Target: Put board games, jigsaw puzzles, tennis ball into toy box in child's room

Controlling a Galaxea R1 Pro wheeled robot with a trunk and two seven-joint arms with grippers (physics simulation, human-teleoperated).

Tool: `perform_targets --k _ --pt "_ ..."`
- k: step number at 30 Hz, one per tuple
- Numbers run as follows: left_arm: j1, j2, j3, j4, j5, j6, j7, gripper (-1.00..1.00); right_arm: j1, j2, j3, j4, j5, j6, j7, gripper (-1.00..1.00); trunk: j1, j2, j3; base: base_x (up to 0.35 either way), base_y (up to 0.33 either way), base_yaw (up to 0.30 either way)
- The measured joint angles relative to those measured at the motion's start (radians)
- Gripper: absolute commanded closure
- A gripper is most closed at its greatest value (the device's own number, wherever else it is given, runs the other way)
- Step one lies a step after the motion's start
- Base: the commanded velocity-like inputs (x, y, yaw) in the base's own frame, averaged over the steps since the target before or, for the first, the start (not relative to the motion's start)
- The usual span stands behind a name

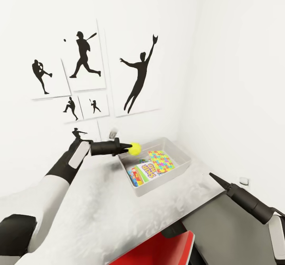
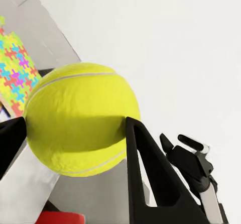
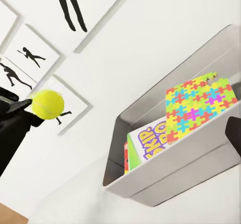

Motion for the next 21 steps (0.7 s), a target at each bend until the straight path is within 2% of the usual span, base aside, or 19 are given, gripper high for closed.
perform_targets --k 2,5,9,17,21 --pt "-0.016 -0.042 -0.002 0.038 0.002 0.001 0.094 1.0 0.0 -0.001 0.0 0.0 0.0 0.0 0.0 -1.0 0.0 0.0 0.0 0.0 0.0 0.0" --pt "-0.025 -0.086 -0.004 0.059 0.005 0.0 0.2 1.0 0.0 -0.001 0.0 -0.001 0.0 0.0 0.0 -1.0 0.0 0.0 0.0 0.0 0.0 0.0" --pt "-0.03 -0.127 -0.006 0.068 0.004 -0.002 0.309 1.0 0.0 -0.001 0.0 -0.001 0.0 0.0 0.0 -1.0 0.0 0.0 0.0 0.0 0.0 0.0" --pt "-0.077 -0.145 -0.004 0.073 0.004 -0.005 0.534 1.0 0.0 -0.001 -0.003 -0.002 0.0 0.004 0.0 -1.0 0.0 0.0 -0.002 0.0 0.0 0.0" --pt "-0.118 -0.147 -0.003 0.074 0.001 -0.006 0.584 1.0 0.0 -0.001 -0.003 -0.002 0.0 0.004 0.008 -1.0 0.0 0.0 -0.005 0.0 0.0 0.0"
